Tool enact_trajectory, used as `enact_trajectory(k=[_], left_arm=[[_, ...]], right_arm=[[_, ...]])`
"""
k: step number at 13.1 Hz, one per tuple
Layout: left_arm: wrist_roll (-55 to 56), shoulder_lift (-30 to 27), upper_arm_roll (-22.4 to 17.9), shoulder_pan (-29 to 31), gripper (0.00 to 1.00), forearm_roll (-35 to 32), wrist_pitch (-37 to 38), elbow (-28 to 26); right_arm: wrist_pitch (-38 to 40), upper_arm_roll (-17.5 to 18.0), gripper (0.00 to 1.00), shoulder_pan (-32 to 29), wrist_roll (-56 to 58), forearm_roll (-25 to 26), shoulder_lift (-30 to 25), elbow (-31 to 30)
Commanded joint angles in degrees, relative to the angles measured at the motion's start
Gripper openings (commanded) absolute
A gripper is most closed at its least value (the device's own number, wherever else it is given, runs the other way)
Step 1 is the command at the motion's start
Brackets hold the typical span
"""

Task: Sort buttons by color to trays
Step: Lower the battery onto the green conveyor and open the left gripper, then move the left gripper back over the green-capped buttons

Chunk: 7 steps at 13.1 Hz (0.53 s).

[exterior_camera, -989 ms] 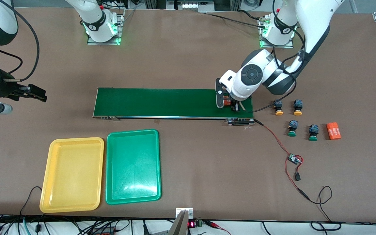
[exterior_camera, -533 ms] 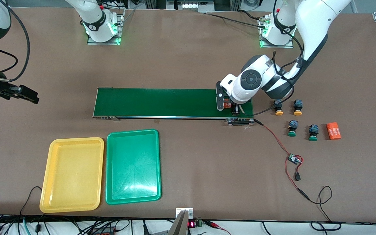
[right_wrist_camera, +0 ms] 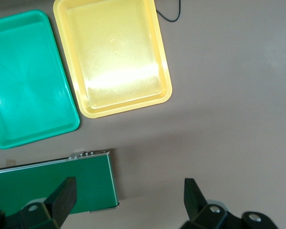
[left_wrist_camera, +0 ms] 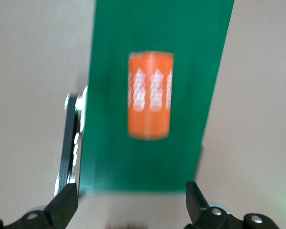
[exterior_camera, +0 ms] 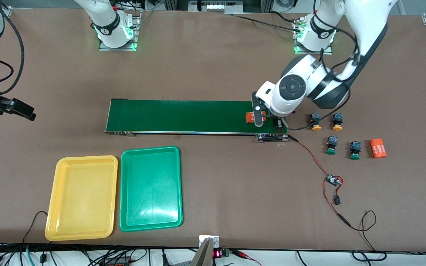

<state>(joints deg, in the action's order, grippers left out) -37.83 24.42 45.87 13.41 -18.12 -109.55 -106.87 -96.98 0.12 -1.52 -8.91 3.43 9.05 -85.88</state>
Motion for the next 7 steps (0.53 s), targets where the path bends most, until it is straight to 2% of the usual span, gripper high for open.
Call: enact_trajectory(k=[1, 4, 7], left_arm=[[9.0, -1.3, 2.0, 2.1, 1.0, -0.4, 13.4, 9.4], [23.6, -1.0, 1.6, 2.1, 1.0, -1.0, 23.2, 19.7], [32.1, -1.0, 0.0, 2.2, 1.0, -1.4, 25.7, 25.0]], right_arm=[[-0.3, 0.4, 1.0, 0.0, -1.0, 0.0, -0.4, 0.4], [-0.2, 0.4, 1.0, 0.0, -0.8, 0.3, -0.3, 0.4], [-0.1, 0.3, 1.0, -0.1, -0.8, 0.4, -0.4, 0.4]])
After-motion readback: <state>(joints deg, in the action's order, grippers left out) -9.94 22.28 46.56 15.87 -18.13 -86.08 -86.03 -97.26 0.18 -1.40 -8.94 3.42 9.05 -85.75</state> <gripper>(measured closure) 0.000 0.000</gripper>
